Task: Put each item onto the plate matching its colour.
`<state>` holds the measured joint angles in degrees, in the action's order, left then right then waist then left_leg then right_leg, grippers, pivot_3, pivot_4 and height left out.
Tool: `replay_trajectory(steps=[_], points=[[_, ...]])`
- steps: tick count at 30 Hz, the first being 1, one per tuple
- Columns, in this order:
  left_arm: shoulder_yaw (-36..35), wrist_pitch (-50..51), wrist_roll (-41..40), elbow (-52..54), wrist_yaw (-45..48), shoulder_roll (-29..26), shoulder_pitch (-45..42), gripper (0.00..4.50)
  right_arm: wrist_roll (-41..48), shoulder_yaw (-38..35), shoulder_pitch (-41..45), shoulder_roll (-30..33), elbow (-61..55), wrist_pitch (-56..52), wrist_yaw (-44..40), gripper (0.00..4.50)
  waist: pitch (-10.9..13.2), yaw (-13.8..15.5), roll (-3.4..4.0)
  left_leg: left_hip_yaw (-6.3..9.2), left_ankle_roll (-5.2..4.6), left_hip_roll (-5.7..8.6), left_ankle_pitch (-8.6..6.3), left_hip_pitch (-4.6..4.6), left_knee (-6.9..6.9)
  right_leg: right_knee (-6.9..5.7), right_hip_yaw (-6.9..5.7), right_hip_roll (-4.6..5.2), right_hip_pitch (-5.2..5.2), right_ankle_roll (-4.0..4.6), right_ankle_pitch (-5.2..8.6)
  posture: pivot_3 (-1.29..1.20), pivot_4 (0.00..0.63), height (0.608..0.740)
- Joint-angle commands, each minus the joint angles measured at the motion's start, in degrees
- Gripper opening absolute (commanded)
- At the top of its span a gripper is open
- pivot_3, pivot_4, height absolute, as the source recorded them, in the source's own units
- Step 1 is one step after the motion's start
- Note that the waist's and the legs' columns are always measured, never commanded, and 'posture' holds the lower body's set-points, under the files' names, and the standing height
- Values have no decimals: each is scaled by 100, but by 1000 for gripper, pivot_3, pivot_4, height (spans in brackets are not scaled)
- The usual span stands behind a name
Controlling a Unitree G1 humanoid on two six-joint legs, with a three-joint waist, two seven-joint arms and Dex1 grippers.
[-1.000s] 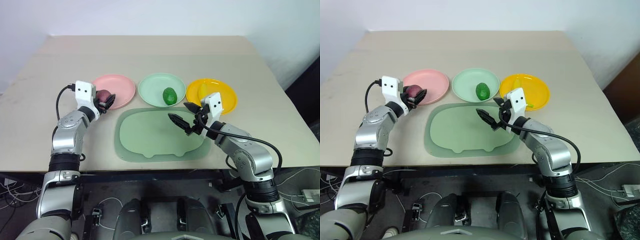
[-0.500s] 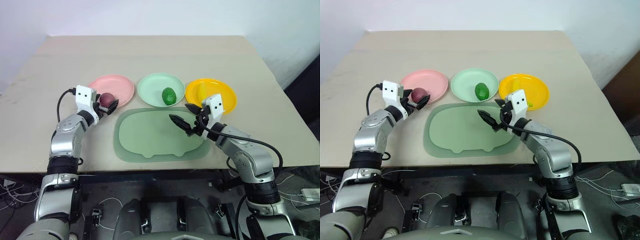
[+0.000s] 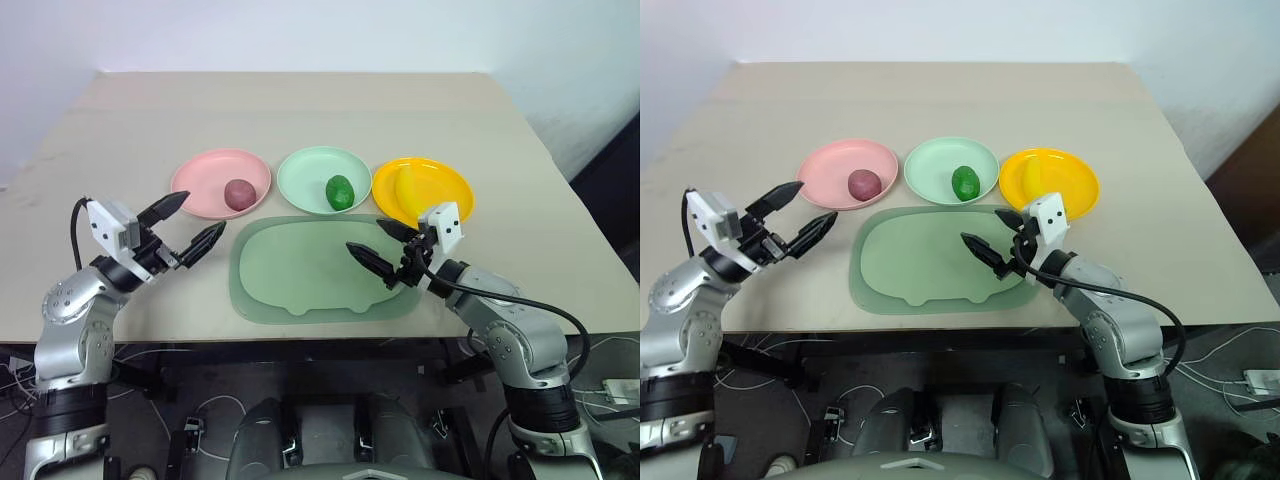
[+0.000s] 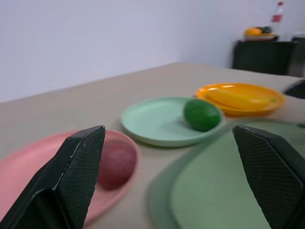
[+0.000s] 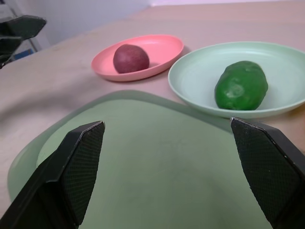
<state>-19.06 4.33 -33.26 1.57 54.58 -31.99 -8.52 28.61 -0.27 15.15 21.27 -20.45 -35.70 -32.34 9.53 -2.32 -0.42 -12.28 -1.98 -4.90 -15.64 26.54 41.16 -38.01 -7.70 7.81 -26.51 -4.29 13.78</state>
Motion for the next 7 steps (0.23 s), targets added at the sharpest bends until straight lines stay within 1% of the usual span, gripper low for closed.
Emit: replay_trajectory(steps=[1,4,7], points=[[-159,-119,-183,179,257,-51,257,4485,36,94,-58,108,-212,163,-237,4500,0,-2,0,0,0,0,-1,-1,0,2,0,1,1,2,1,0,150,695],[-66,-201,-164,405,273,98,653,4485,-46,138,-93,307,-94,222,-484,4500,0,-5,0,-1,-3,0,-3,0,-1,4,1,3,0,7,4,0,150,695],[-52,-230,-159,535,249,144,828,4485,26,99,-6,331,-40,211,-524,4500,0,0,0,1,-4,0,-3,-1,-2,4,1,5,0,12,6,0,150,695]])
